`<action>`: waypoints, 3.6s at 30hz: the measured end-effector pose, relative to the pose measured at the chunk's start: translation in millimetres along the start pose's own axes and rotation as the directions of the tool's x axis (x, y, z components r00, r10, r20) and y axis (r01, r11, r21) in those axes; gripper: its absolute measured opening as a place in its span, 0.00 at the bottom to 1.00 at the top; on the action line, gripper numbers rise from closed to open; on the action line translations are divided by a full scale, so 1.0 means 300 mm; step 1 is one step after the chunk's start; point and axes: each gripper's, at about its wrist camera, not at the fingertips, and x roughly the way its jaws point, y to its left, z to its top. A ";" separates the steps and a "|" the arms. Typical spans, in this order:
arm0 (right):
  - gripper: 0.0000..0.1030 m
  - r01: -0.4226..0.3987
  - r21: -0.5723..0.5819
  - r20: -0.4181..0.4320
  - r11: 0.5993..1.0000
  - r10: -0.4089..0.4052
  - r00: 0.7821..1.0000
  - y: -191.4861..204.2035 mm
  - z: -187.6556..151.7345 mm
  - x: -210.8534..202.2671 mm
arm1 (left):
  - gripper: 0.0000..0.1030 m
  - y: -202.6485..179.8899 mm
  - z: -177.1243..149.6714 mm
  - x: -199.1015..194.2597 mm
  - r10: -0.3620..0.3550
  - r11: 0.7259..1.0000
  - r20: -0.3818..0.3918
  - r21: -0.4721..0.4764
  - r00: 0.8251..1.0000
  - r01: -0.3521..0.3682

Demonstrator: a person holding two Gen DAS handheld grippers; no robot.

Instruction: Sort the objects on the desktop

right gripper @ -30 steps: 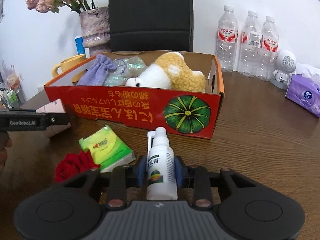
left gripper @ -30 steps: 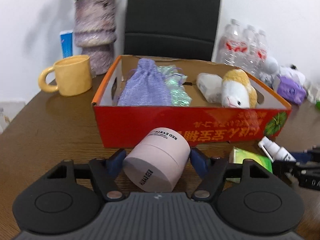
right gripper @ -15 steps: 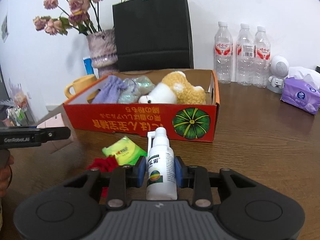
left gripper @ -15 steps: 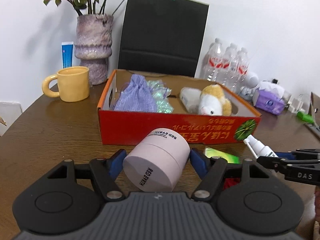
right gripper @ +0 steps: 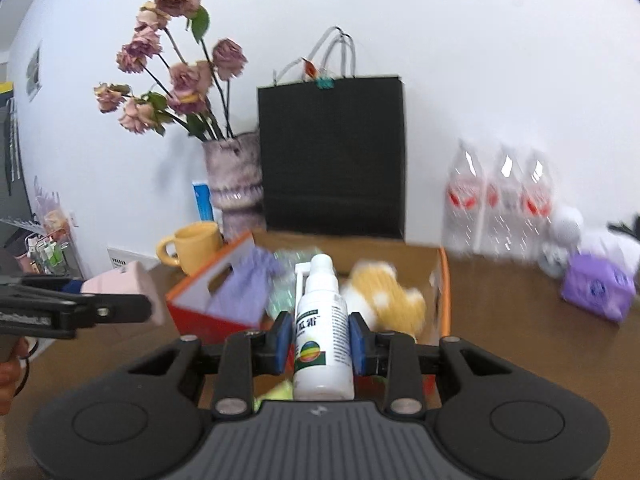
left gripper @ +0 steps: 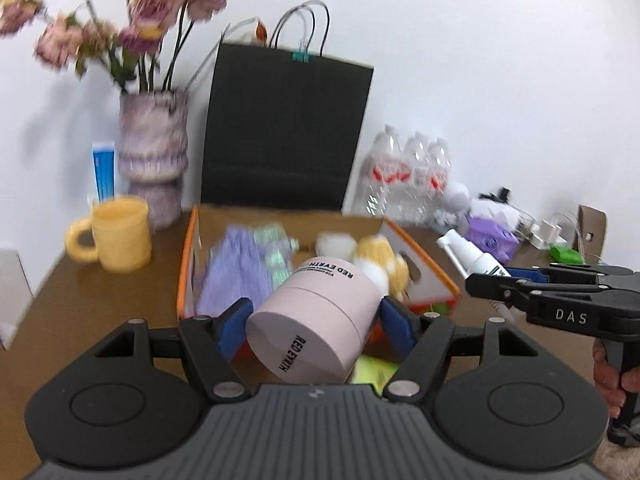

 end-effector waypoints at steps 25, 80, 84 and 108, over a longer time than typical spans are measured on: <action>0.28 0.081 0.048 -0.356 0.996 -0.058 0.933 0.012 0.095 0.782 | 0.69 0.141 0.123 0.645 0.292 0.956 -0.239 0.095 0.926 -0.277; 1.00 0.222 0.030 -0.232 0.975 -0.209 0.950 0.210 0.146 -0.362 | 1.00 -0.152 0.090 -0.329 0.197 0.978 -0.054 -0.061 0.979 -0.200; 1.00 0.220 0.052 -0.221 0.974 -0.203 0.954 0.200 0.116 -0.470 | 1.00 -0.195 0.059 -0.367 0.168 0.984 -0.066 -0.056 0.984 -0.172; 1.00 0.217 0.108 -0.268 0.970 -0.182 0.946 0.098 -0.023 -0.522 | 1.00 -0.299 -0.007 -0.401 0.137 0.989 -0.104 -0.045 0.985 -0.142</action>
